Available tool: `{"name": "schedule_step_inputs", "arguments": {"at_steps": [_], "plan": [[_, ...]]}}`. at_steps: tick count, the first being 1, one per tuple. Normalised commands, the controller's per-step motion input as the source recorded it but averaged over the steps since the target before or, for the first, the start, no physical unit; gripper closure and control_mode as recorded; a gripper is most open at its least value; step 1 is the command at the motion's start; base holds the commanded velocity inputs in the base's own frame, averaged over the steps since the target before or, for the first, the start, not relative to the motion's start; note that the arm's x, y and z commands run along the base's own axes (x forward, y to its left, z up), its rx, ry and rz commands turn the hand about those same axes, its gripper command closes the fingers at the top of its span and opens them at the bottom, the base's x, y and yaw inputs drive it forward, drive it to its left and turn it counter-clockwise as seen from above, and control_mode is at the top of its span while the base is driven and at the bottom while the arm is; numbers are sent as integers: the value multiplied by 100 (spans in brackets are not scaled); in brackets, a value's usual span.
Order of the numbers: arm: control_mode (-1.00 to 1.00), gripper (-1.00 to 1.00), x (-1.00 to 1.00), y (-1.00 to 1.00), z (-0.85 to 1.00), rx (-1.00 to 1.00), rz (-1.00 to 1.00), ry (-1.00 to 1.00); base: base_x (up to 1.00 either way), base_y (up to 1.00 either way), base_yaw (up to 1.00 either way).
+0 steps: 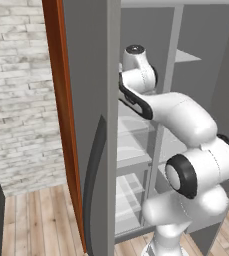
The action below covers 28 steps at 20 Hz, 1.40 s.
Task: Take the broccoli and garlic from the fridge shelf and place them in the freezer drawer to begin freezing them.
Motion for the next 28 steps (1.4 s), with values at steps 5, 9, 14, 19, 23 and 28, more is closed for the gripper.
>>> {"name": "schedule_step_inputs", "arguments": {"at_steps": [5,9,14,19,23,28], "plan": [[-100,100,-100,-18,-35,1,-3,1,0,0,0],[-100,100,-100,-23,-22,4,-13,7,0,0,0],[-100,100,-100,-54,-1,10,-40,20,0,0,0],[-100,100,-72,-98,-5,12,-46,16,0,0,0],[-100,100,-34,-100,-16,13,-41,15,0,0,0],[-100,100,-1,-100,-55,5,-37,21,0,0,0]]}}
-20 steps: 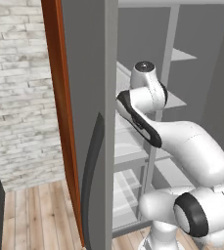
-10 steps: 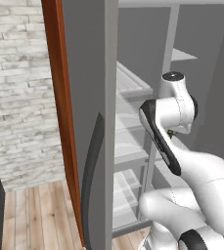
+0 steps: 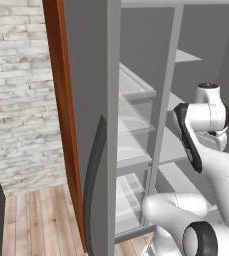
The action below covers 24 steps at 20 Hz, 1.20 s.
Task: Take the broccoli and garlic from the fridge shelf and place them in the freezer drawer to begin freezing them.
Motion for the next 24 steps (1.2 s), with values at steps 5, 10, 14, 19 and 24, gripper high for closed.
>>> {"name": "schedule_step_inputs", "arguments": {"at_steps": [5,10,14,19,24], "plan": [[-100,100,9,-99,-55,1,-16,13,0,0,0],[-100,100,9,-82,-85,2,-6,0,0,0,0],[-100,100,42,-44,-78,0,-1,-1,0,0,0],[-100,100,63,-11,-62,0,0,-5,0,0,0],[-100,100,30,-41,-85,2,0,-7,0,0,0]]}}
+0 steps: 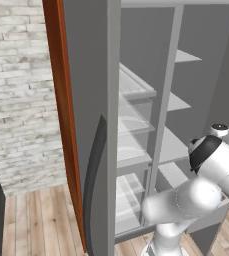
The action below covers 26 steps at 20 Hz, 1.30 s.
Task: Take the broccoli and garlic from the fridge shelf and place them in the freezer drawer to begin freezing them.
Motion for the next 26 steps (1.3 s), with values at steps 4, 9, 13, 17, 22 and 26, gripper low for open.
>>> {"name": "schedule_step_inputs", "arguments": {"at_steps": [4,9,13,17,22,26], "plan": [[-100,100,23,-24,-49,7,0,-7,0,0,0],[-100,100,26,-2,-42,3,0,-5,0,0,0],[-100,100,43,-21,-47,0,0,-6,0,0,0],[-100,100,32,-38,-54,0,0,-1,0,0,0],[-100,100,28,-20,-45,5,0,-1,0,0,0],[-100,100,17,-45,-68,6,2,-4,0,0,0]]}}
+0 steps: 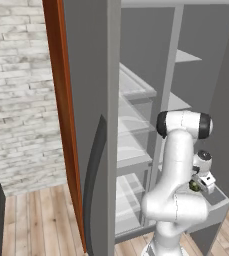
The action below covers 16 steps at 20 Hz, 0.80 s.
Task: Take the broccoli and garlic from the fridge shelf and place them in the freezer drawer to begin freezing them.
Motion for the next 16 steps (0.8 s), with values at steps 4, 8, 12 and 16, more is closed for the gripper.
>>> {"name": "schedule_step_inputs", "arguments": {"at_steps": [4,8,12,16], "plan": [[-100,100,44,-53,-43,1,6,-6,0,0,0],[-100,-100,46,-26,-41,0,5,-3,0,0,0],[-100,-100,8,0,6,0,-3,1,0,0,0],[-100,-100,0,0,84,1,-3,1,0,0,0]]}}
